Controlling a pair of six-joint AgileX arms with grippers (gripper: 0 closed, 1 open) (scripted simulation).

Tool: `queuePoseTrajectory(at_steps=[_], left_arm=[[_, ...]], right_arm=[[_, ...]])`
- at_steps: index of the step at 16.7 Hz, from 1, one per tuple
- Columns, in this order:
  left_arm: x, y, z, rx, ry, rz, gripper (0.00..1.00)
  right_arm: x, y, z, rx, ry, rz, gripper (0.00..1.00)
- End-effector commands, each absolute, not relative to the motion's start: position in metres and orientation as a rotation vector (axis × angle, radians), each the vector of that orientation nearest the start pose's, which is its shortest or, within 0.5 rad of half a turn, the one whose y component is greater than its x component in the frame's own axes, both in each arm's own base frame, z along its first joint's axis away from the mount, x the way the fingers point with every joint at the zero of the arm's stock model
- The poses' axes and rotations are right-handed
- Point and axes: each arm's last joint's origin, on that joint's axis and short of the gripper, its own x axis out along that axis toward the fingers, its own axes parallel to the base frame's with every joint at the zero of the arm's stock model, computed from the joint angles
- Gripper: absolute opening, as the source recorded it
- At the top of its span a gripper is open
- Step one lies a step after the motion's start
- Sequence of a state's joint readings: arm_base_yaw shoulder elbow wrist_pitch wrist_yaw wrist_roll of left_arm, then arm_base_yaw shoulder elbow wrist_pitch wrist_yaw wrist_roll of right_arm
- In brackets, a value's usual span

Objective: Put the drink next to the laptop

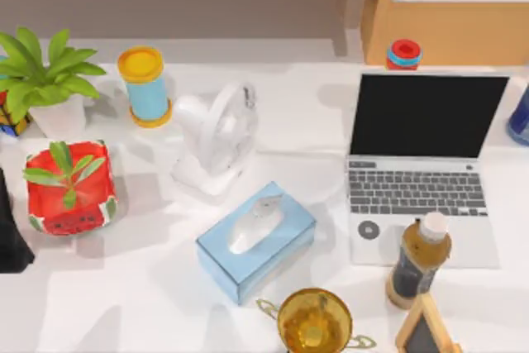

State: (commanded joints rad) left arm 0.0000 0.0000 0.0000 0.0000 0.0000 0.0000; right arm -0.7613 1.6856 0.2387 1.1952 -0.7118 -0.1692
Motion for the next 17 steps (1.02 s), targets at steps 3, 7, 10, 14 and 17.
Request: queuePoseTrajectory(at_steps=[3,7,10,14,17], left_arm=[[0.106,-0.001,0.16,0.0,0.0,0.0,1.0],[0.106,-0.001,0.16,0.0,0.0,0.0,1.0],[0.106,-0.001,0.16,0.0,0.0,0.0,1.0],[0.106,-0.001,0.16,0.0,0.0,0.0,1.0],[0.106,-0.001,0.16,0.0,0.0,0.0,1.0]], right_arm=[[0.201,-0.148,0.1,-0.01,0.198,-0.017,1.0],[0.225,-0.148,0.094,-0.01,0.198,-0.017,1.0],[0.244,-0.145,0.089,-0.01,0.199,-0.017,1.0],[0.245,-0.145,0.089,-0.01,0.198,-0.017,1.0],[0.245,-0.145,0.089,-0.01,0.198,-0.017,0.77]])
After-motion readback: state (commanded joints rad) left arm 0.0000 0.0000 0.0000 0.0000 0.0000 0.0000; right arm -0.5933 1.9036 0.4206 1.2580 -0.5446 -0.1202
